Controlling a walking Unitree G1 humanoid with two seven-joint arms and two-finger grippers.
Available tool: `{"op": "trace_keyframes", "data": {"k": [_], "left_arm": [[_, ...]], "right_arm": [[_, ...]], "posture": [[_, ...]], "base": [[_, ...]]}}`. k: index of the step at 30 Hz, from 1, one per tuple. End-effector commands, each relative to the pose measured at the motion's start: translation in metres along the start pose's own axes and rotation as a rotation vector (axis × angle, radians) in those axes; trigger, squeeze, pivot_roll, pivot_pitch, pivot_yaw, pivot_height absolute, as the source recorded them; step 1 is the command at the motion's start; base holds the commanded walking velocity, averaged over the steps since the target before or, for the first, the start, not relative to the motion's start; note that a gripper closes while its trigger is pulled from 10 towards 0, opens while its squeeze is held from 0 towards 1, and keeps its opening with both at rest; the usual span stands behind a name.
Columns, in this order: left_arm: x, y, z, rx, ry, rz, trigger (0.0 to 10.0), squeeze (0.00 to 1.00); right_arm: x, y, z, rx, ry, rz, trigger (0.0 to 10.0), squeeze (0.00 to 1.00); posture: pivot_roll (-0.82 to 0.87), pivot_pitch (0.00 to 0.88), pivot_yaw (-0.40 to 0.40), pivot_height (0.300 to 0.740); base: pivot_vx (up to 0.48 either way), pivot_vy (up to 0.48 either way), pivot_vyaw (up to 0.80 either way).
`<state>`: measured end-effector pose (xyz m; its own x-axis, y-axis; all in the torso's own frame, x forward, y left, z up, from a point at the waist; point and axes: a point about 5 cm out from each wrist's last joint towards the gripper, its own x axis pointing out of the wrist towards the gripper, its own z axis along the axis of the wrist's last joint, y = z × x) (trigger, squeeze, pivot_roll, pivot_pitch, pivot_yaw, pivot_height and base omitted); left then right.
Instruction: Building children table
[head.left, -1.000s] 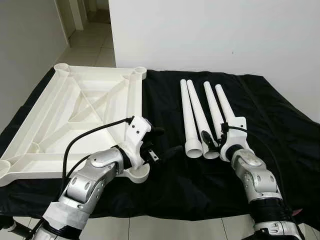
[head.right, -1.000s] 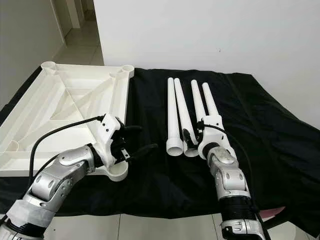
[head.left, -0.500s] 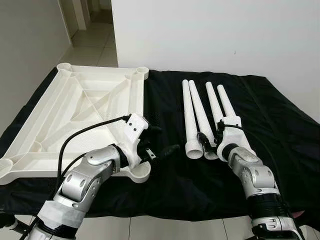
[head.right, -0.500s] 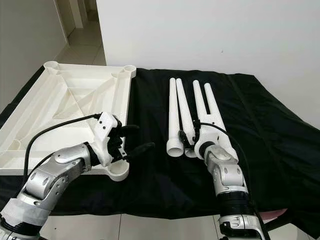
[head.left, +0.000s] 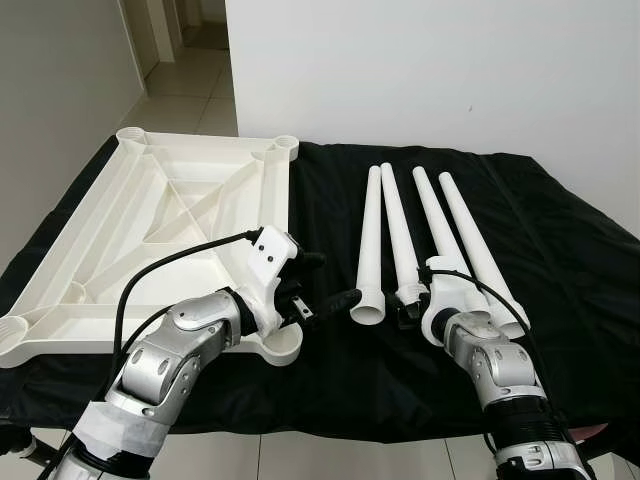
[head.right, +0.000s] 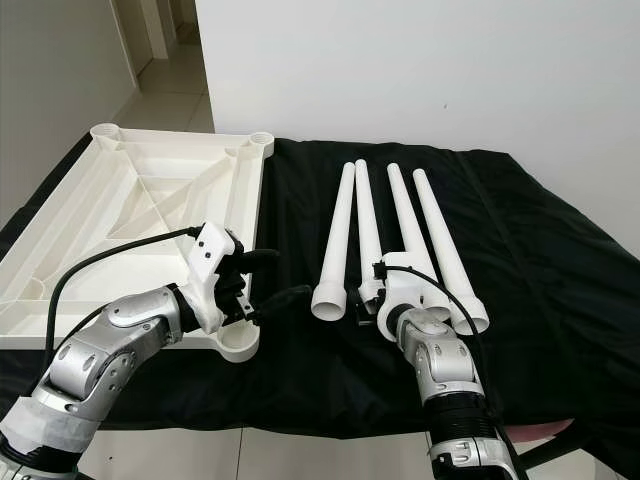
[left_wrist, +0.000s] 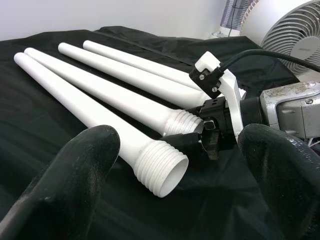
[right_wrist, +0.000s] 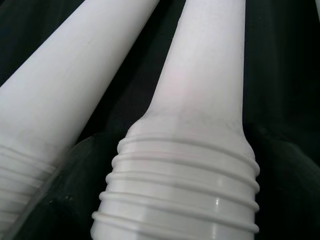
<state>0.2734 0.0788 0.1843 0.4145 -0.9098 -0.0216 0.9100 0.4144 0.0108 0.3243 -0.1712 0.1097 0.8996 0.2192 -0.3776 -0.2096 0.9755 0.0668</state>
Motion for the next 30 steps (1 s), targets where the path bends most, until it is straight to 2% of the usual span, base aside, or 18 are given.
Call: {"op": "trace_keyframes", "data": {"k": [1, 2, 3, 4, 5, 13, 15, 16, 18, 19, 22, 30], "left_arm": [[0.0, -0.001, 0.003, 0.012, 0.0, -0.004, 10.0, 0.0], [0.0, -0.001, 0.003, 0.012, 0.0, -0.004, 10.0, 0.0], [0.001, -0.001, 0.003, 0.014, -0.001, 0.004, 10.0, 0.0], [0.001, -0.001, 0.003, 0.014, -0.001, 0.004, 10.0, 0.0], [0.001, 0.0, 0.004, 0.02, -0.002, 0.016, 10.0, 0.0], [0.001, 0.004, 0.004, 0.03, -0.015, 0.057, 10.0, 0.0], [0.001, 0.008, 0.004, 0.033, -0.024, 0.087, 10.0, 0.0], [0.001, 0.011, 0.005, 0.027, -0.032, 0.106, 10.0, 0.0], [0.001, 0.013, 0.005, 0.021, -0.037, 0.117, 10.0, 0.0], [0.001, 0.018, 0.006, 0.012, -0.043, 0.135, 10.0, 0.0], [0.001, 0.026, 0.008, 0.0, -0.05, 0.167, 10.0, 0.0], [0.005, 0.035, 0.013, -0.014, -0.065, 0.198, 10.0, 0.0]], "right_arm": [[0.001, 0.001, -0.017, 0.004, 0.069, -0.005, 9.1, 0.0], [0.001, 0.001, -0.017, 0.004, 0.069, -0.005, 9.1, 0.0], [0.001, 0.001, -0.016, -0.007, 0.051, -0.005, 1.6, 0.0], [0.001, 0.001, -0.016, -0.007, 0.051, -0.005, 1.6, 0.0], [0.001, 0.003, -0.017, -0.031, 0.026, -0.007, 0.0, 0.0], [-0.003, 0.011, -0.016, -0.084, -0.077, 0.011, 0.0, 0.0], [-0.004, 0.012, -0.012, -0.094, -0.134, -0.004, 0.0, 0.0], [-0.006, 0.014, -0.007, -0.079, -0.191, 0.001, 0.7, 0.0], [-0.007, 0.015, -0.003, -0.068, -0.229, 0.006, 0.7, 0.0], [-0.008, 0.013, 0.002, -0.04, -0.271, -0.013, 10.0, 0.0], [-0.01, 0.01, 0.011, -0.015, -0.349, -0.055, 10.0, 0.0], [-0.013, 0.01, 0.017, -0.004, -0.427, -0.068, 10.0, 0.0]], "posture": [[0.02, 0.014, -0.023, 0.74], [0.02, 0.014, -0.023, 0.74], [0.02, 0.015, -0.022, 0.74], [0.02, 0.015, -0.022, 0.74], [0.02, 0.019, -0.022, 0.74], [0.02, 0.03, -0.025, 0.74], [0.02, 0.034, -0.027, 0.74], [0.02, 0.034, -0.027, 0.74], [0.02, 0.034, -0.027, 0.74], [0.02, 0.037, -0.027, 0.74], [0.01, 0.04, -0.026, 0.74], [0.01, 0.039, -0.028, 0.74]], "base": [[0.0, 0.0, 0.0], [0.0, 0.0, 0.0], [0.0, 0.0, 0.0], [0.0, 0.0, 0.0], [0.0, 0.0, 0.0], [0.0, 0.0, 0.0], [0.0, 0.0, 0.0], [0.0, 0.0, 0.0], [0.0, 0.0, 0.0], [0.0, 0.0, 0.0], [0.0, 0.0, 0.0], [0.0, 0.0, 0.0]]}}
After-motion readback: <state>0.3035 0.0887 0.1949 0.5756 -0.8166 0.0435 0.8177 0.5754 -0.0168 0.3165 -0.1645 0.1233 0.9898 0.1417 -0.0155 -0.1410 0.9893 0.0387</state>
